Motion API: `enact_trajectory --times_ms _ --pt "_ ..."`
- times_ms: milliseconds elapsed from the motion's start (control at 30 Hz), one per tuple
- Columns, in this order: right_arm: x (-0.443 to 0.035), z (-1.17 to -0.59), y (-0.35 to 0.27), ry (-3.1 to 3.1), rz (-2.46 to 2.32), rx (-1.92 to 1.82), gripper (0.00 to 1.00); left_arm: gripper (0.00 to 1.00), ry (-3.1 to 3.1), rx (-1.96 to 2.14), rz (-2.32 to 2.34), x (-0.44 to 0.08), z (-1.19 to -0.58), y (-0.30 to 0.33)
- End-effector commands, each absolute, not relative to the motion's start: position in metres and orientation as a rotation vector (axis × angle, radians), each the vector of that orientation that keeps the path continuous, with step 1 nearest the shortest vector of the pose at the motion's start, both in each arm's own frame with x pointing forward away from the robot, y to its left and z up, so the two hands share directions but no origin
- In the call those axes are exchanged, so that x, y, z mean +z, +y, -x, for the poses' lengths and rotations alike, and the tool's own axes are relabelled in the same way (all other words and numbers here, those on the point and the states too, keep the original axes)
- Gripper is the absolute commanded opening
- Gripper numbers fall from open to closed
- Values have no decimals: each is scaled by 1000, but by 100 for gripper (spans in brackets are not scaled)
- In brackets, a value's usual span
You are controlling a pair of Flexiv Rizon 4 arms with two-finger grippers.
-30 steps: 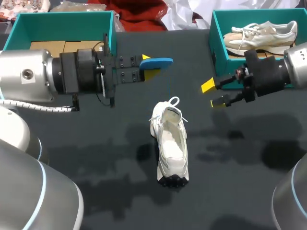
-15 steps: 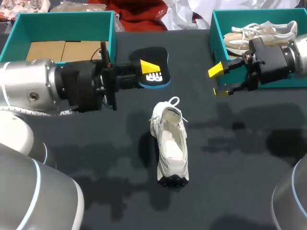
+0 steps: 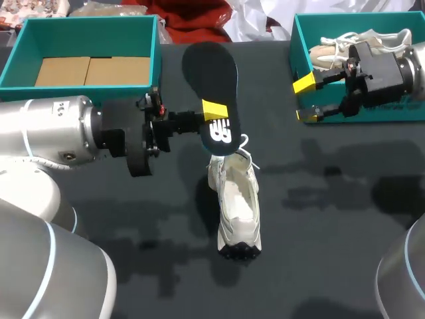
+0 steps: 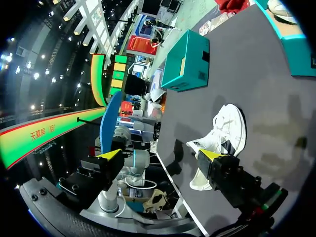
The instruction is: Take the shoe out of the shoebox, open the shoe tongue, remove and reinsert the insole, then place the shoe into the shoebox
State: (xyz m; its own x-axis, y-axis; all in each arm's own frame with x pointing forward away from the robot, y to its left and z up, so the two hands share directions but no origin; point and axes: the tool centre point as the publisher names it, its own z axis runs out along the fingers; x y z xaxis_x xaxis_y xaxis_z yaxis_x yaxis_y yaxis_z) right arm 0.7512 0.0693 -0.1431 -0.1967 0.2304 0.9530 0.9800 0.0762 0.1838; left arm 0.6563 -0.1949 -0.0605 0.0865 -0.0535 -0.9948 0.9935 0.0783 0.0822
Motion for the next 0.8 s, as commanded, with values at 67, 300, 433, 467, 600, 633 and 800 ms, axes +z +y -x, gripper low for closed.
enact_trajectory --times_ms 67,300,433,467,600,633,800 --pt "-147 -757 71 -1515 1287 -1164 100 0 1061 -1066 -1136 -78 -669 -206" --pt "-147 -757 71 -1515 1287 -1164 100 0 1061 -1066 -1136 -78 -669 -206" --pt "-147 -758 72 -1511 1287 -1168 100 0 1065 -1081 -1127 -81 -670 -207" --pt "-147 -761 74 -1509 1288 -1169 100 0 1071 -1049 -1151 -86 -673 -211" --pt "-143 -770 86 -1537 1251 -1191 100 0 1092 -1042 -1168 -103 -685 -221" --pt "-143 -771 88 -1543 1247 -1192 100 0 1105 -1037 -1173 -105 -687 -222" --pt "-145 -775 101 -1561 1224 -1191 100 0 1138 -1034 -1185 -119 -701 -229"
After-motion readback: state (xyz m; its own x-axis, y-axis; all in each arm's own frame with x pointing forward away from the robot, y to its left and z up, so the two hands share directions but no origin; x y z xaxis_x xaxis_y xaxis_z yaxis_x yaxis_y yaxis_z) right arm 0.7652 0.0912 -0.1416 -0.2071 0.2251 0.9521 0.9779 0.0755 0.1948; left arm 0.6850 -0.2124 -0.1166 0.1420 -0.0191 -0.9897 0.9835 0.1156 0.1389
